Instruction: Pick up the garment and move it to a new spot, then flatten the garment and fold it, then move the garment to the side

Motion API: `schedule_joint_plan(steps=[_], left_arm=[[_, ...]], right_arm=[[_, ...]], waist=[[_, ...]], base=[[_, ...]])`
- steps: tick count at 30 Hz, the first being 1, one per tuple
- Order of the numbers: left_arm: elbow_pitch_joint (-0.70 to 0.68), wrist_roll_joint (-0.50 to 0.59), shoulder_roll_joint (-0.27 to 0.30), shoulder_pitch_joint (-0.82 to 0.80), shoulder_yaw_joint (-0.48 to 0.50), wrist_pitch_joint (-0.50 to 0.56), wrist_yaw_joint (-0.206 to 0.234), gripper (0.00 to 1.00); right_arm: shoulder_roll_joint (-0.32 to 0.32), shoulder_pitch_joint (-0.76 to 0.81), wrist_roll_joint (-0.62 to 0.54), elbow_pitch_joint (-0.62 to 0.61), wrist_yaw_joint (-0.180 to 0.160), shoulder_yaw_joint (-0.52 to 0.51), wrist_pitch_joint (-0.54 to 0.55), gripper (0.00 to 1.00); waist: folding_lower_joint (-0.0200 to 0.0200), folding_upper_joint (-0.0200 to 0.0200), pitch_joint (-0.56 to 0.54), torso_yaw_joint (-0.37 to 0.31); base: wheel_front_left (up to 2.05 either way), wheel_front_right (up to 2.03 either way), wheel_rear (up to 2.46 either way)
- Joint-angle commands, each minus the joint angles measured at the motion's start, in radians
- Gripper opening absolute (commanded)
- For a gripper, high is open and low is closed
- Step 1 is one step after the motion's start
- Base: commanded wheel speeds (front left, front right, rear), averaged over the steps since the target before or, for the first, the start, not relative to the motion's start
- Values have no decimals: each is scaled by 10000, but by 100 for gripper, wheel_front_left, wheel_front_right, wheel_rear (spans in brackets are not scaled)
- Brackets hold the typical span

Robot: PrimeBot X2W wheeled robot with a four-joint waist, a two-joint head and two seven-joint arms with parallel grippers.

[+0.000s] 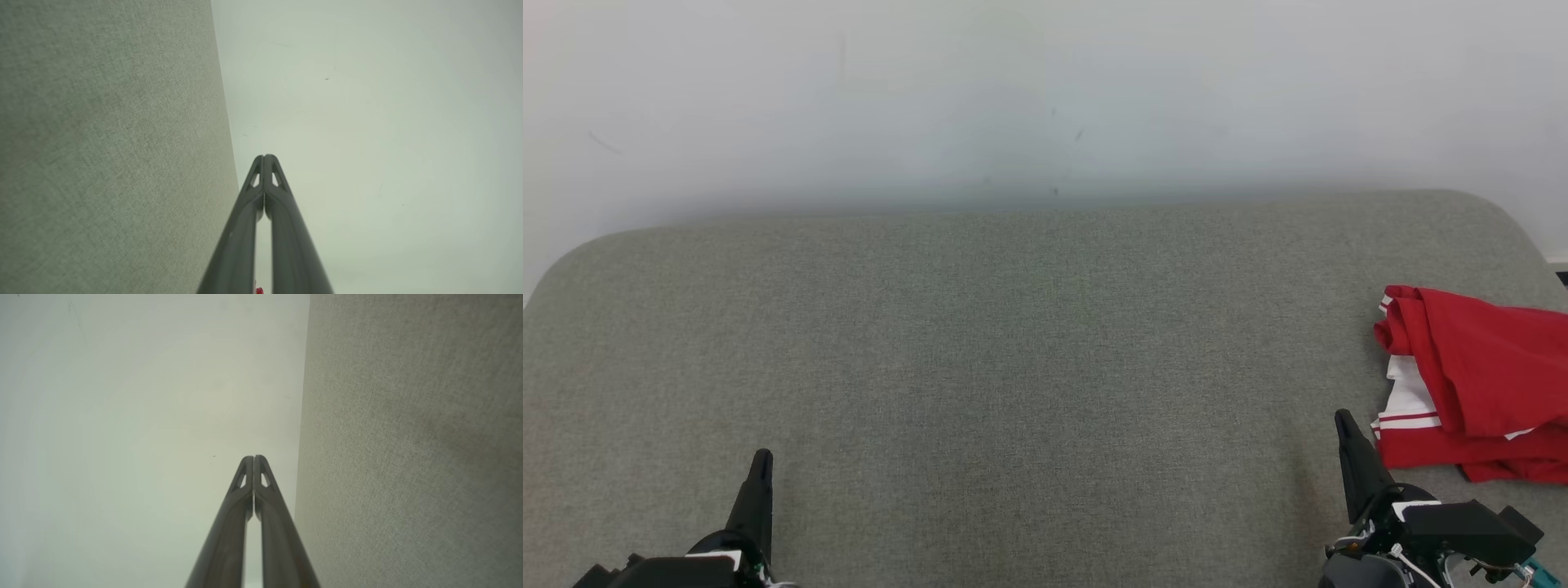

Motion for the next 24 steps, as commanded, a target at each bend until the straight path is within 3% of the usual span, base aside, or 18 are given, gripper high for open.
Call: schedule_joint_plan(steps=[1, 24], left_arm=[[-30, -45, 45, -95, 34, 2, -34, 0], [-30, -46, 43, -93, 31, 1, -34, 0]], right_arm=[[20, -67, 19, -7, -21, -5, 31, 0], [20, -66, 20, -7, -21, -4, 30, 0]], waist=[[0, -1, 0, 0], [0, -1, 0, 0]], base=[[0, 0, 0], [0, 0, 0]])
